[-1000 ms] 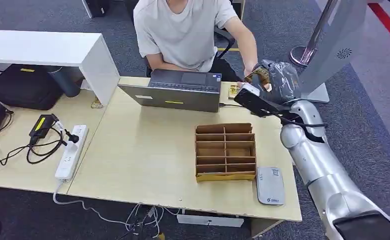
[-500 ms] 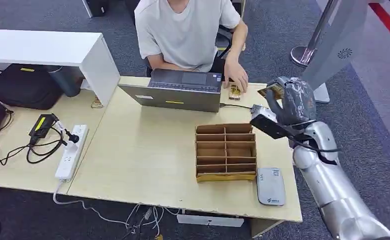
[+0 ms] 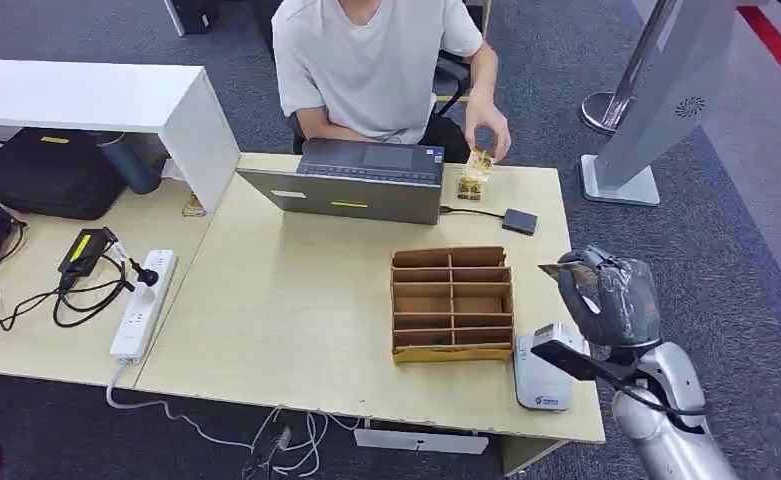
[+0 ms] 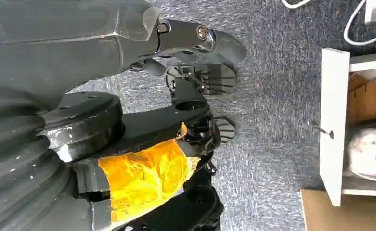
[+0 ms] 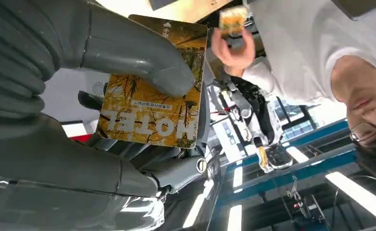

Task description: Pass the card to the sensor for recognition and then transmit it.

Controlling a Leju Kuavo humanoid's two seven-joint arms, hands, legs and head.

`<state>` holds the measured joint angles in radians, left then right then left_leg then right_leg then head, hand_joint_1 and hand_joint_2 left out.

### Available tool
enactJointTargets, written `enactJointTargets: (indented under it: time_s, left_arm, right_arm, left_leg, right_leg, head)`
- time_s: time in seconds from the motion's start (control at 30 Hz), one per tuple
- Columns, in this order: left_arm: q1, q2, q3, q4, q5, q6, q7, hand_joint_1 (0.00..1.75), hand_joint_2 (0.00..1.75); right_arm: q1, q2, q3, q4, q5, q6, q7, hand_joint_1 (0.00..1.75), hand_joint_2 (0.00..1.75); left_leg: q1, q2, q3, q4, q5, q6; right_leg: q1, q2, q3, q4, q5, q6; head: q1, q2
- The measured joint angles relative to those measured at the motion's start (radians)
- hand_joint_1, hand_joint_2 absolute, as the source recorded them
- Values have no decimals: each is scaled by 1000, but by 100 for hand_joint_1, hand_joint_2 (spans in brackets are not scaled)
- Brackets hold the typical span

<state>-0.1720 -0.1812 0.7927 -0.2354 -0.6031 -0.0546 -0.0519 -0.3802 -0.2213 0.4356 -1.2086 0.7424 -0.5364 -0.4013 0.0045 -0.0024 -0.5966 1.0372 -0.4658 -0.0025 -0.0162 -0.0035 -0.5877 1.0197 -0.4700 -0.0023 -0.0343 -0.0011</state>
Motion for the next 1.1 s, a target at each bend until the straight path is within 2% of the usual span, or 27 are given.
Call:
enactJointTargets:
  time_s: [0.47, 0.8, 1.1]
  left_arm:
    - [1, 6, 0, 0, -5, -2, 0, 0, 175]
    - [-1, 6, 0, 0, -11, -2, 14, 0, 175]
    - [-1, 6, -2, 0, -19, -2, 23, 0, 175]
  right_arm:
    - [70, 1, -16, 4, 54, -2, -7, 175, 175]
    - [87, 44, 4, 140, 105, -54, 1, 175, 175]
    - [93, 56, -5, 290, 113, -101, 8, 175, 175]
  left_leg:
    - [0, 0, 0, 0, 0, 0]
    - [0, 0, 0, 0, 0, 0]
    - [0, 0, 0, 0, 0, 0]
  right_leg:
    - [0, 0, 0, 0, 0, 0]
    - [0, 0, 0, 0, 0, 0]
    - [0, 0, 0, 0, 0, 0]
  head:
    - [0, 0]
    - [0, 0]
    - [0, 0]
